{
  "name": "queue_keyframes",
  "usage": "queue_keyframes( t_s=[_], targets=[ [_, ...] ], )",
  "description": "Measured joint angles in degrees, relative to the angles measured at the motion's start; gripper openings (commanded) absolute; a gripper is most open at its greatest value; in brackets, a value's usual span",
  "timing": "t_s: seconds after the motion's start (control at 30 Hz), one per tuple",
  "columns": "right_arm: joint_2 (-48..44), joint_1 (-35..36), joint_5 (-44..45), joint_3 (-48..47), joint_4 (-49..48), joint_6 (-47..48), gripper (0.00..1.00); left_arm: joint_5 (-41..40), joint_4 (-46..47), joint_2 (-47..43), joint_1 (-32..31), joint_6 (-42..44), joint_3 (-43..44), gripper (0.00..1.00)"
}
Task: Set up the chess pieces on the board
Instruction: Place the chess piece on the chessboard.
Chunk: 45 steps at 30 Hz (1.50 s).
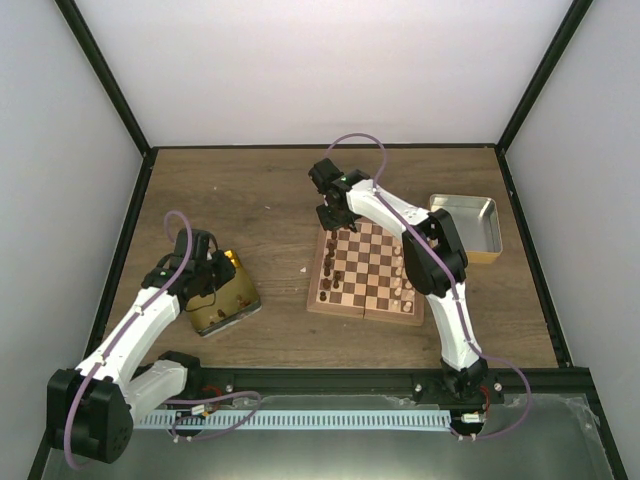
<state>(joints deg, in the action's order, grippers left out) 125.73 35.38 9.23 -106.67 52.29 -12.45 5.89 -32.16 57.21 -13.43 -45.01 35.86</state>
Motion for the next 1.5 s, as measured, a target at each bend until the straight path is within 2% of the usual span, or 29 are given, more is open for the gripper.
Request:
queue_keyframes(
  t_s=[0.37, 0.6, 0.7, 0.83, 0.97, 1.07, 1.3, 1.5],
  targets=[
    [0.0, 0.0, 0.0, -0.1, 0.0, 0.3, 0.3, 0.0, 0.0, 0.0, 0.0, 0.0, 0.0, 0.12],
    [-0.8, -0.1, 0.0, -0.5, -1.3, -2.0, 0.45, 0.9, 0.1, -0.7, 0.0, 0.5, 0.0, 0.12],
    [-3.5, -0.2, 0.0, 0.3, -3.5, -2.9, 0.48, 2.3, 0.9, -1.5, 0.0, 1.4, 0.0, 0.12],
    [-12.6, -0.3, -2.2, 6.5, -9.7, -3.9, 0.51, 6.4, 3.6, -2.3, 0.0, 3.6, 0.1, 0.12],
    [-24.2, -0.4, -10.5, 16.2, -17.7, -4.7, 0.55, 11.8, 7.4, -3.7, -0.1, 5.5, 0.1, 0.12],
    [-29.9, -0.4, -21.2, 22.4, -25.0, -5.7, 0.57, 16.3, 11.1, -5.0, -0.4, 6.2, 0.1, 0.12],
    [-31.9, -0.4, -45.6, 33.0, -38.6, -11.5, 0.63, 26.2, 22.5, -6.6, -4.0, 5.8, -1.3, 0.13],
    [-32.1, -0.4, -59.0, 37.7, -48.2, -18.2, 0.65, 33.4, 33.7, -7.7, -8.7, 2.8, -4.6, 0.15]
  ],
)
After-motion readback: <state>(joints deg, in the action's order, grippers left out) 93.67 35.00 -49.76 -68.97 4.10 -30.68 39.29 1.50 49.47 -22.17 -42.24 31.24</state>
